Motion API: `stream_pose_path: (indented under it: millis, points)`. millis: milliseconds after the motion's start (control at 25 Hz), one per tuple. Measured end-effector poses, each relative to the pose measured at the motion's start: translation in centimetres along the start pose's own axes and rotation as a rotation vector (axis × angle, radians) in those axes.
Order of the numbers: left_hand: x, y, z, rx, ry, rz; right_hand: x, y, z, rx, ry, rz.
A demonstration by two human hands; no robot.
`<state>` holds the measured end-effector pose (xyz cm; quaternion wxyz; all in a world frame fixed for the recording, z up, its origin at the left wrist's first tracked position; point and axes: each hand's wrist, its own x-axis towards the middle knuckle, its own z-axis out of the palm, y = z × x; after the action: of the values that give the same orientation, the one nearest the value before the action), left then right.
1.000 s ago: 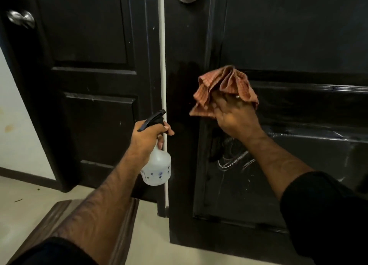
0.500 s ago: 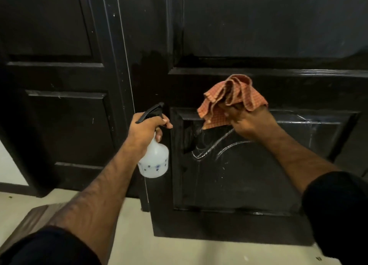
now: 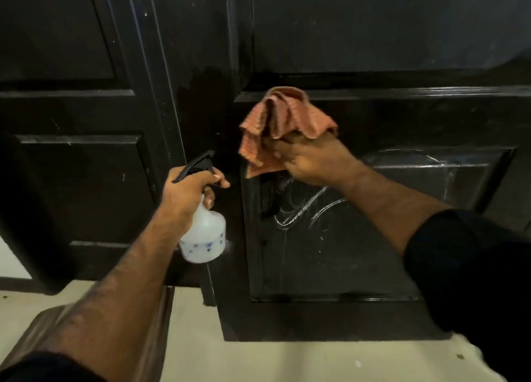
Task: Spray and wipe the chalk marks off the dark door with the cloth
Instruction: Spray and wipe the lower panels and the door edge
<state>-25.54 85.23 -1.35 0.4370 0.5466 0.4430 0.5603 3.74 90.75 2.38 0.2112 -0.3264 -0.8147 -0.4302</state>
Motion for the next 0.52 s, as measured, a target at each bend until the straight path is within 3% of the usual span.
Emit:
stream_pose_path:
  millis: [120, 240, 520]
  points:
    - [-0.5, 0.7, -2.4, 0.014, 0.093, -0.026, 6.1, -4.3, -0.4, 0.15, -0.038, 0.042]
    - [-0.8, 1.2, -1.7, 0.036, 0.116, -0.038, 6.3, -4.6, -1.4, 0.124, -0.125, 0.02]
    - [0.1, 2.6, 11.1, 0.018, -0.05, 0.068, -6.3, 4.0, -2.3, -0.022, 0.01, 0.116]
